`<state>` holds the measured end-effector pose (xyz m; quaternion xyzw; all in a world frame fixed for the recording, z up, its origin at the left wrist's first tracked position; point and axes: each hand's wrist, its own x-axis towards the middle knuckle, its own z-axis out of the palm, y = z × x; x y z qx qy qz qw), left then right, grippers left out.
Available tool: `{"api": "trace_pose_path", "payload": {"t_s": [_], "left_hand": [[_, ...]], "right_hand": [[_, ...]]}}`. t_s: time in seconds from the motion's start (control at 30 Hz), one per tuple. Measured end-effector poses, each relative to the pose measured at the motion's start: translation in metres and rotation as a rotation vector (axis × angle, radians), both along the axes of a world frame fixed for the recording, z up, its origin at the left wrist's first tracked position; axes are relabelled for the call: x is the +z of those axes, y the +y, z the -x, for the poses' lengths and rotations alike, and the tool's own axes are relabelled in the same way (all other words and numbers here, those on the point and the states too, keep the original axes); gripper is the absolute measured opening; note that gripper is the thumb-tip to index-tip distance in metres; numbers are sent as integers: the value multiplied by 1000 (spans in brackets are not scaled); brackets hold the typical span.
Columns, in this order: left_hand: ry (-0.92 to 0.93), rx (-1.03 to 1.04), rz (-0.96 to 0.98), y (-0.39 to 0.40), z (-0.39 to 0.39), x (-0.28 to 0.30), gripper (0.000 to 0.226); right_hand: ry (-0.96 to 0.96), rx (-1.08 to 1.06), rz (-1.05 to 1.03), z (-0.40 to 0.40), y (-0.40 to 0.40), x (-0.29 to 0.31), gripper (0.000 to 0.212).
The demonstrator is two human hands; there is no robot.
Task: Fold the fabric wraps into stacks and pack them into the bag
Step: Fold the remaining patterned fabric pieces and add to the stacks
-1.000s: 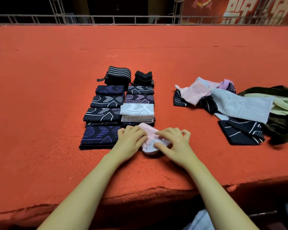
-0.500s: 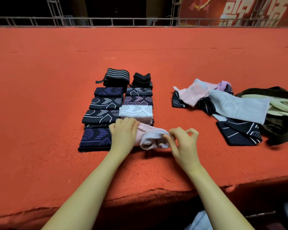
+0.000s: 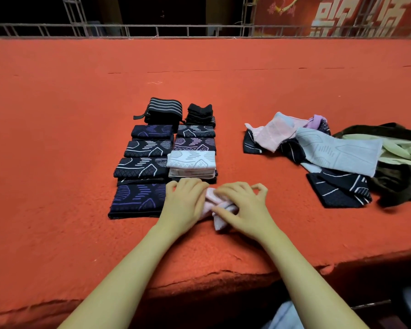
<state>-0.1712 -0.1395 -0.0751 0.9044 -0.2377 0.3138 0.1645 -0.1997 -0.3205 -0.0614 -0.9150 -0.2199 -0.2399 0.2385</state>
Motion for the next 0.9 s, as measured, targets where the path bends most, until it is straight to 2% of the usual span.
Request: {"api": "trace_pose_path", "payload": {"t_s": [0.17, 0.3, 0.4, 0.53, 0.63, 0.8, 0.9], "left_hand": [[50, -59, -32, -1, 6, -8, 27], [122, -60, 202, -12, -1, 1, 28], [110, 58, 342, -12, -9, 11, 33], [22, 190, 210, -10, -16, 20, 31], [7, 284, 146, -8, -19, 19, 32], [72, 357, 70, -12, -21, 10, 36], [107, 315, 134, -18, -19, 9, 38]], "right_hand": [[-86, -10, 32, -1, -7, -8, 27], [-146, -7, -8, 3, -15, -5, 22], [-201, -8, -56, 2, -19, 2, 10], [-270, -68, -136, -2, -21, 3, 5], [-285, -108, -332, -1, -20, 2, 6], [-126, -122, -552, -4, -15, 1, 7], [-37, -162, -634, -9, -17, 5, 11]]}}
